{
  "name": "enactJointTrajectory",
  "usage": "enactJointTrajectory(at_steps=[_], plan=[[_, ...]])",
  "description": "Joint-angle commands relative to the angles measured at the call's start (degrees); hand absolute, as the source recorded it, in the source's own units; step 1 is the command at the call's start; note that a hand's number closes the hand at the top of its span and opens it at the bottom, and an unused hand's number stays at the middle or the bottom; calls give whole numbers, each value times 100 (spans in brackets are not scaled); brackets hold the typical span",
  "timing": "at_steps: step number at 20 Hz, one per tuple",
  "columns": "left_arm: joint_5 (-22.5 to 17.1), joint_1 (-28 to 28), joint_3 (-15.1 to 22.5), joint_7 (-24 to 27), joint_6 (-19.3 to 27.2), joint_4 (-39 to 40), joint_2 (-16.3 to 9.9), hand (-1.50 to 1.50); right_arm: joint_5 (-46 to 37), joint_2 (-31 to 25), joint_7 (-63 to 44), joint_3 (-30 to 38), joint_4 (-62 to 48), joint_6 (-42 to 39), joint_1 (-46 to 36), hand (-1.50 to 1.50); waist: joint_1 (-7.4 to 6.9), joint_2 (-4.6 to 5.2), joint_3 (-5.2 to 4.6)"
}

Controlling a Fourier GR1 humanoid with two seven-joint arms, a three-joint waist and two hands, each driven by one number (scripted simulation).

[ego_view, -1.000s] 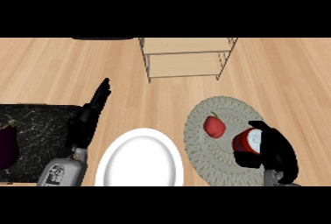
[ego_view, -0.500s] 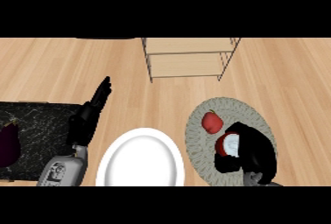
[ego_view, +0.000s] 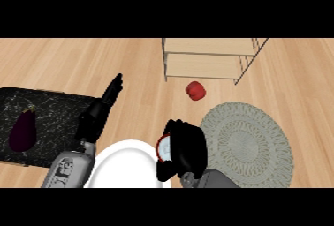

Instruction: Pick the can from the placemat and place it in the tiered shelf

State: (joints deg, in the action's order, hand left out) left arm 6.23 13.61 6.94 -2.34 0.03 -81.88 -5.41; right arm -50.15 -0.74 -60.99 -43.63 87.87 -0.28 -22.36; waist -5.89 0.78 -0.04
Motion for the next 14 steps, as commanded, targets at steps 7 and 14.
enactJointTrajectory(at_steps=[7,14], plan=[[37,37,-70,67,65,171,16,0,392,71,-815,-709,112,2738,-1399,150,92,-63,0],[27,72,-122,42,61,328,20,0,70,70,-1778,-414,17,2660,-2869,150,225,-119,-17]])
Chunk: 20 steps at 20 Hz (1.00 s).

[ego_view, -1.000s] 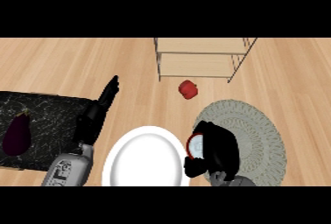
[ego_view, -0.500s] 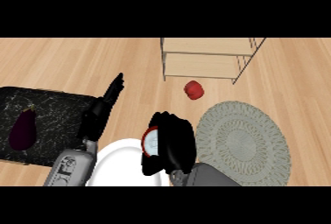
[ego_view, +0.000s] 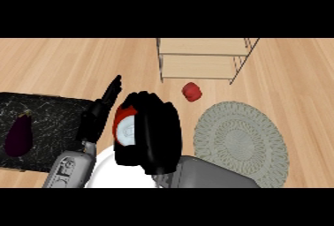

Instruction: Pick the can from the placemat and place it in the tiered shelf

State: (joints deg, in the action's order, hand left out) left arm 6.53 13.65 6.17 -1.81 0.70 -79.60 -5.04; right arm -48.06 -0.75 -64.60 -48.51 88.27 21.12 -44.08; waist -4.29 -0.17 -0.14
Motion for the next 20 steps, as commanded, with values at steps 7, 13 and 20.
enactJointTrajectory(at_steps=[7,13,20], plan=[[-35,16,-100,31,49,123,36,0,-796,71,-2051,658,-449,-11,-1876,150,198,-42,-10],[-21,-119,-180,52,0,39,-136,0,-1143,71,-2059,1227,-797,-563,-2498,150,259,-77,-6],[87,-212,-45,35,144,-143,28,0,-1224,71,-2062,1880,-1429,-813,-3351,150,283,-21,2]])
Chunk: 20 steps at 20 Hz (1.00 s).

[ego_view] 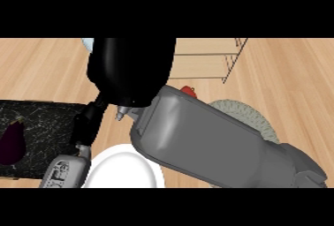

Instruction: Pick the can from the placemat and place it in the tiered shelf

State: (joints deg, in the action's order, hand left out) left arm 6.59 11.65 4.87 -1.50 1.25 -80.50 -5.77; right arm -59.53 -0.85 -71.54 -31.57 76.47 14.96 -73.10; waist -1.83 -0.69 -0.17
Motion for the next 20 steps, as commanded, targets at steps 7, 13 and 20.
enactJointTrajectory(at_steps=[7,13,20], plan=[[-60,46,-82,-162,-42,-187,-51,0,-396,81,-1296,658,-960,-273,-1079,150,-4,48,4],[124,-244,52,77,92,-223,55,0,-644,82,-462,1359,-1460,-367,-1304,150,88,58,10],[-10,-351,-94,201,-37,-156,-3,0,-1214,83,220,1370,-2033,77,-981,150,130,69,13]])
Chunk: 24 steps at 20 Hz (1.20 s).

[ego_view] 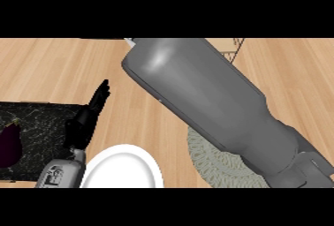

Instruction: Pick the can from the placemat and place it in the tiered shelf

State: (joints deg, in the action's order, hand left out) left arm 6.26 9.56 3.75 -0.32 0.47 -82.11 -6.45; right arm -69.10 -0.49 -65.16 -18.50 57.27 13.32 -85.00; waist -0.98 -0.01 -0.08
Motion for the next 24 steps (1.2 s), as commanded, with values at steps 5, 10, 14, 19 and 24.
enactJointTrajectory(at_steps=[5,10,14,19,24], plan=[[46,48,103,-314,-19,-265,67,0,-547,-36,211,337,-1372,612,-91,150,-52,31,2],[15,-298,57,-21,-111,-384,-34,0,-666,13,583,629,-1744,1439,71,150,-101,44,2],[138,144,90,-163,60,-84,138,0,-232,45,672,1144,-1213,2334,201,150,-71,72,16],[108,158,61,-160,7,-186,117,0,-126,26,1336,1449,-1660,2955,283,150,-65,54,4],[244,-132,145,-159,145,-313,205,0,199,-124,1884,1685,-1666,3008,370,150,-2,18,6]])
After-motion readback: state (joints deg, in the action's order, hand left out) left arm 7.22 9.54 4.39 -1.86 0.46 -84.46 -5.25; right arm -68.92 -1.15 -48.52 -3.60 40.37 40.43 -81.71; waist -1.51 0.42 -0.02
